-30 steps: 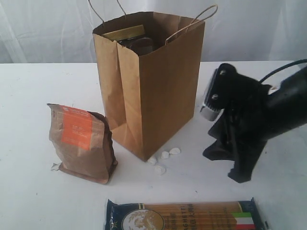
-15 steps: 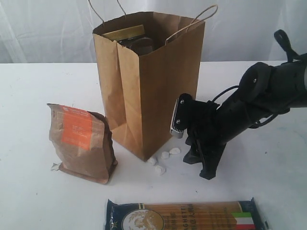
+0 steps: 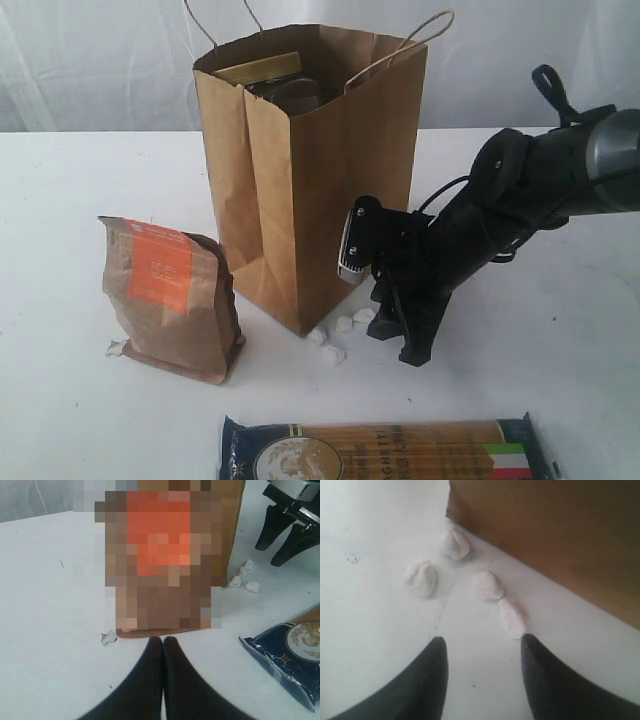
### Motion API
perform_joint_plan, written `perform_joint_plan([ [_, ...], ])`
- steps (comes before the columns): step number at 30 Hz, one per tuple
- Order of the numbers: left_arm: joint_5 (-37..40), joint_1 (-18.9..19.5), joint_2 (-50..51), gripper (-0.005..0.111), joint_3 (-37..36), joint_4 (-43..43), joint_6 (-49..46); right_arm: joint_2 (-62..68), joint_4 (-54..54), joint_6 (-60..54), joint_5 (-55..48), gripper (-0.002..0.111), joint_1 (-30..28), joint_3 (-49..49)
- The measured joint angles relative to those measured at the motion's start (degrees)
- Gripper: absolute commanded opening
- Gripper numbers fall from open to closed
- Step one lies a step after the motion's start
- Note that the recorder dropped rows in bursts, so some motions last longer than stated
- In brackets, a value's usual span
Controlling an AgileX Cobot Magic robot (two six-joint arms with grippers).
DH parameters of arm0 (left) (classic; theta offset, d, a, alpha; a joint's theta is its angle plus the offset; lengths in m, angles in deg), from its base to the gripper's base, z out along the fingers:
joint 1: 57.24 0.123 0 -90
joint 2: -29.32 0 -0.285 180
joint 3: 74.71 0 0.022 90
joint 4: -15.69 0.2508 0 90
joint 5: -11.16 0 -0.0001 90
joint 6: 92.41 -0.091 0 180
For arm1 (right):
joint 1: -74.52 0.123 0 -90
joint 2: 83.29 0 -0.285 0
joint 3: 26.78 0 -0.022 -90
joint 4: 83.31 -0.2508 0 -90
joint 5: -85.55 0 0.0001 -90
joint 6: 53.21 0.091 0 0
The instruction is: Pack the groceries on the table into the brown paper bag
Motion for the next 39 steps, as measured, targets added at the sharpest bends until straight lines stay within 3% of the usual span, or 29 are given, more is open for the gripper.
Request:
perform_joint_plan([
  [39, 0.0, 0.0, 0.0, 0.0, 0.0, 0.0, 0.0, 7.5, 0.8, -0.2, 3.1, 0.041, 1.8, -4.5],
])
